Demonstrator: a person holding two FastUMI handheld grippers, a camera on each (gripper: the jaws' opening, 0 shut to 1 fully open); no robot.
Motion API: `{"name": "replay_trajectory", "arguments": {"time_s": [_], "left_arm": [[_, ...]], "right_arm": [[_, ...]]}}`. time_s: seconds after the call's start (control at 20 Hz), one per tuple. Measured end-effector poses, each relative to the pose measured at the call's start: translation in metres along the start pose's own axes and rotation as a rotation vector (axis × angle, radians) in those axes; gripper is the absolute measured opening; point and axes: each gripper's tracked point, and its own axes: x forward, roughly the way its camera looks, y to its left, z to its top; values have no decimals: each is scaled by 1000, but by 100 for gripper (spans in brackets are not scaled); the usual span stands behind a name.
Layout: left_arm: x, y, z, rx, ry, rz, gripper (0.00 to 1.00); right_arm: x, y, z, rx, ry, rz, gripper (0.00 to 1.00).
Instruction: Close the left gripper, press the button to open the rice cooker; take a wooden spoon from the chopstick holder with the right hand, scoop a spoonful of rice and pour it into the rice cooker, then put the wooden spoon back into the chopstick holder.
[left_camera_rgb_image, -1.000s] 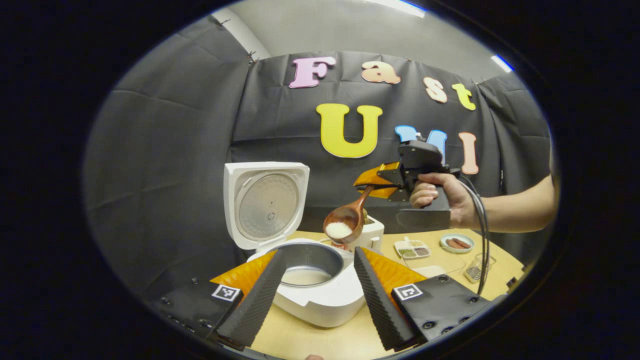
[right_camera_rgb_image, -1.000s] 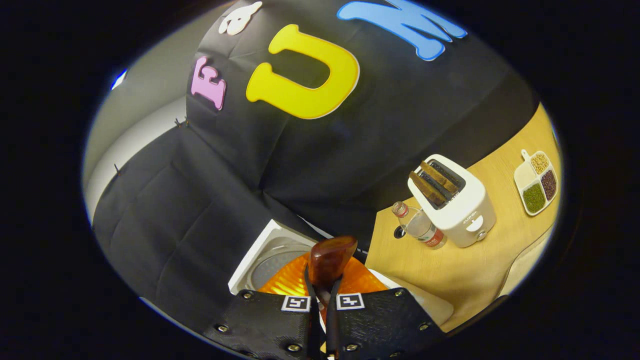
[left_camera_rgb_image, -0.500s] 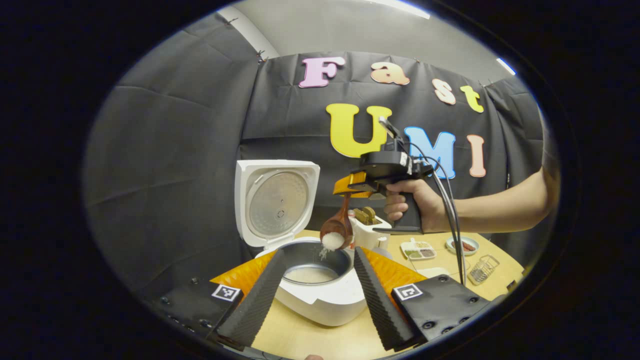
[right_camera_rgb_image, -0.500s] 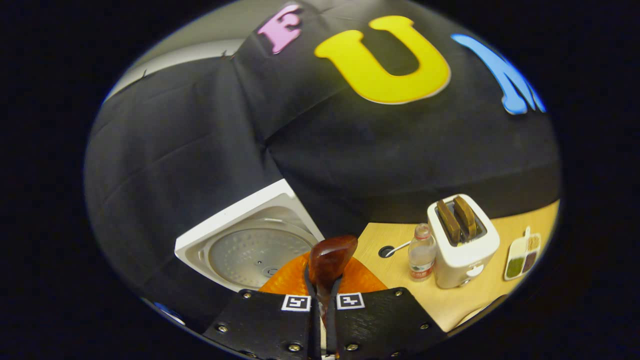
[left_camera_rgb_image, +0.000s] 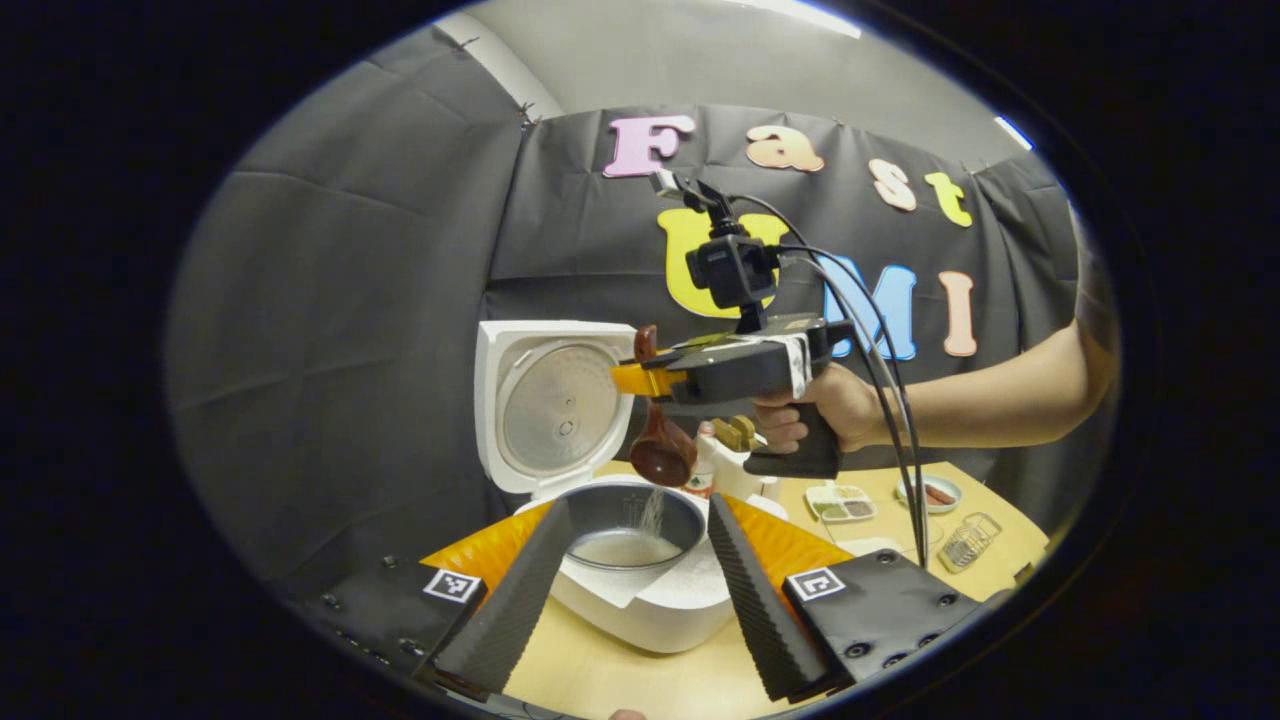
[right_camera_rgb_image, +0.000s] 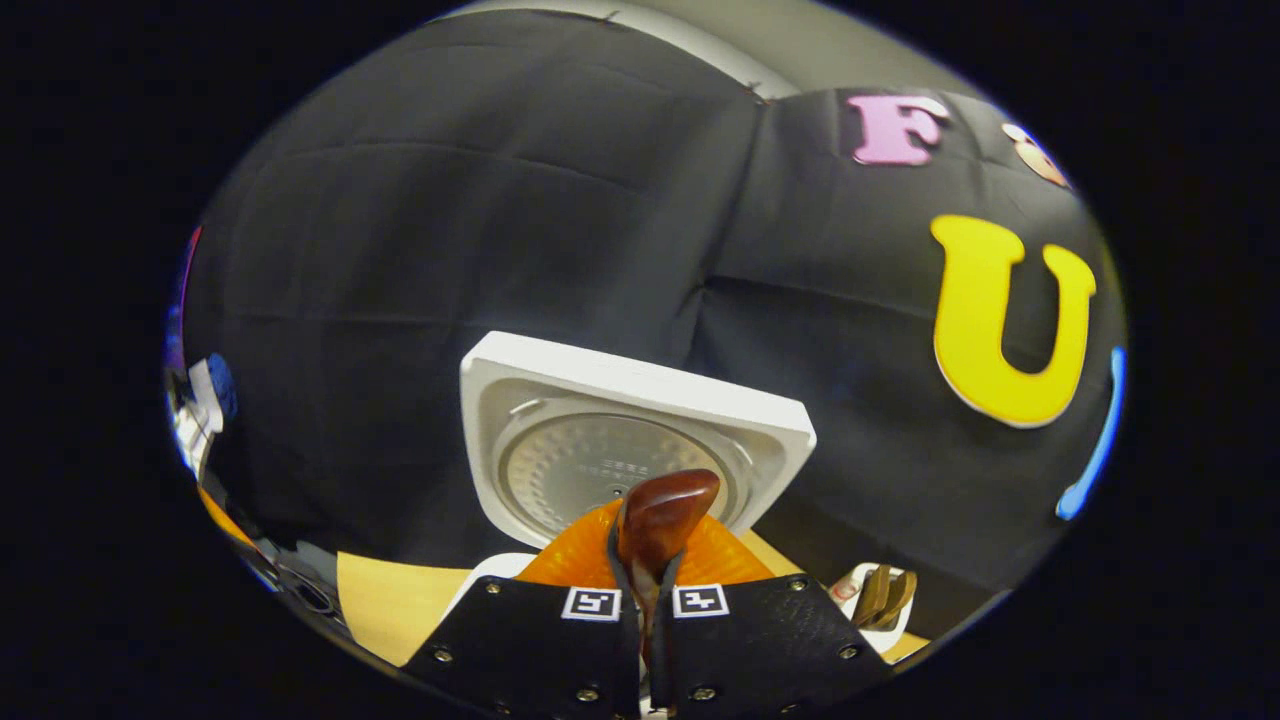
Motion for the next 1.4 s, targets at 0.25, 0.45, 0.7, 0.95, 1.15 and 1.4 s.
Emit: {"name": "replay_trajectory", "arguments": {"time_s": [0.25,0.45,0.7,0.95,1.15,1.4], "left_arm": [[-2,-5,3,7,-7,4,100],[-2,-11,12,11,-23,2,95],[-3,-34,21,21,-38,-22,96],[8,-67,29,25,-48,-53,100],[14,-94,39,20,-62,-78,100],[17,-123,46,19,-64,-101,95]], "right_arm": [[-10,-4,13,93,-65,19,5],[-40,-32,37,401,-138,-14,5],[-102,-104,42,771,-216,-86,5],[-186,-144,7,969,-271,-201,4],[-259,-173,-25,1053,-290,-304,5],[-331,-191,-50,1080,-301,-392,5]]}}
